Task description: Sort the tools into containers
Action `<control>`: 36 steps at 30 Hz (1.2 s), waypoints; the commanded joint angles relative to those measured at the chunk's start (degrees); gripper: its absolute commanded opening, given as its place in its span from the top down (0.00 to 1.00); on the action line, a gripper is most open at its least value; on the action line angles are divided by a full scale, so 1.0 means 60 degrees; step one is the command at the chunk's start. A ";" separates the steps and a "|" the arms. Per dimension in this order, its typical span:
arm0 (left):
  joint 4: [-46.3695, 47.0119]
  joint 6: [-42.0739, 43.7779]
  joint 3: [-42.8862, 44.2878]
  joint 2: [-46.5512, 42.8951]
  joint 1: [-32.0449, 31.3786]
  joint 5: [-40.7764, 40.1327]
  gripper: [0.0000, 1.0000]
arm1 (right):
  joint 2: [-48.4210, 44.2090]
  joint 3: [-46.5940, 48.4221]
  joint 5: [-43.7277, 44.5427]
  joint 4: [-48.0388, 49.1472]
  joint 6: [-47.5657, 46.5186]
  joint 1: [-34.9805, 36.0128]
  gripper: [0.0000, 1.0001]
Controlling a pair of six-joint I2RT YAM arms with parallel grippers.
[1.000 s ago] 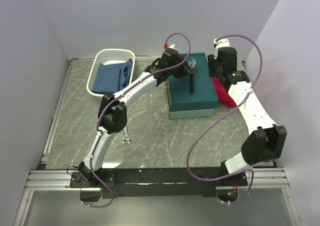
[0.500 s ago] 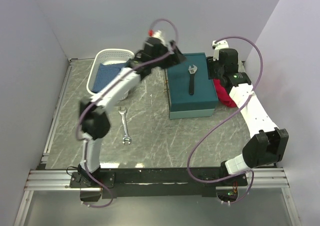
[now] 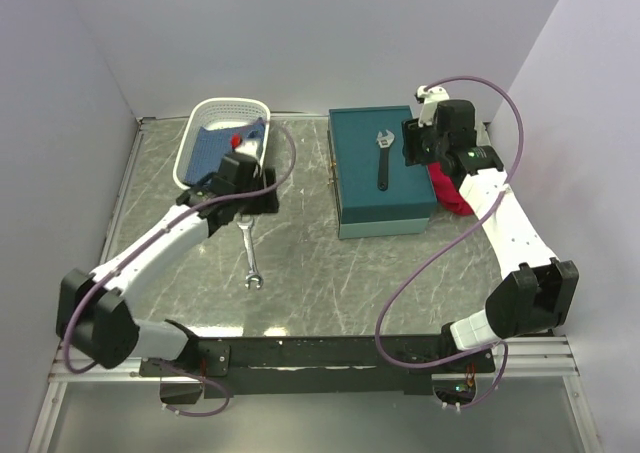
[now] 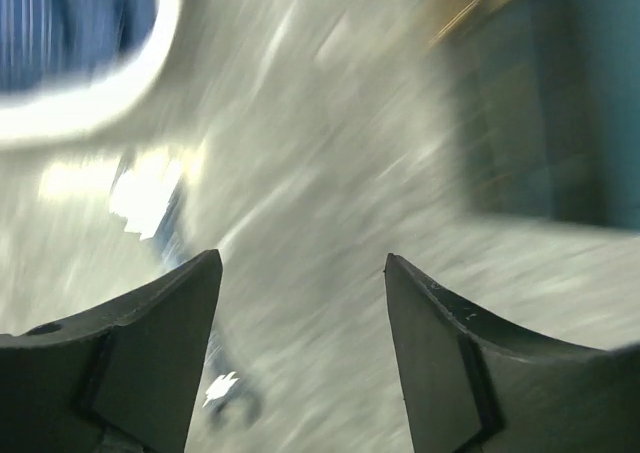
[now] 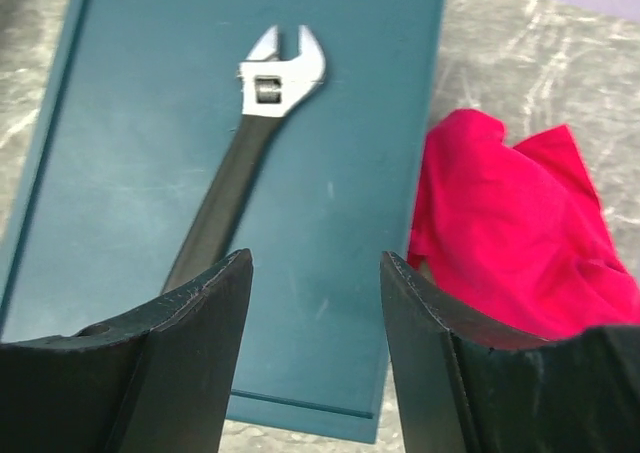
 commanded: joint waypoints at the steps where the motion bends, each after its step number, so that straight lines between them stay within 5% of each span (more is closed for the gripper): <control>1: -0.0673 0.0059 -0.0894 0.0225 0.0847 -0.0334 0.29 | -0.0499 -0.0164 -0.0747 0.0149 0.0259 0.0109 0.38; 11: -0.0336 -0.0278 -0.2170 0.1381 0.1598 0.0237 0.36 | -0.0866 -0.0297 -0.1377 0.0251 0.0186 0.0958 0.35; 22: -0.0849 -0.0321 -0.1175 0.3403 0.0867 -0.0422 0.46 | -0.1056 -0.0208 -0.1319 0.0310 0.0216 0.1076 0.34; 28: -0.1010 -0.0966 -0.1568 0.3990 0.0383 -0.0423 0.59 | -0.1203 -0.0502 -0.1304 0.0324 0.0172 0.1076 0.34; 30: -0.0981 -0.1040 -0.1715 0.4122 0.0367 -0.0131 0.72 | -0.1115 -0.0443 -0.1275 0.0266 0.0098 0.1076 0.34; 32: -0.0922 -0.1011 -0.1745 0.4195 0.0353 0.0002 0.99 | -0.1013 -0.0297 -0.1231 0.0251 0.0054 0.1076 0.34; 36: -0.0805 -0.0559 -0.1439 0.3933 0.0367 0.0383 0.99 | -0.0618 0.0128 -0.1143 0.0149 -0.0004 0.1076 0.34</control>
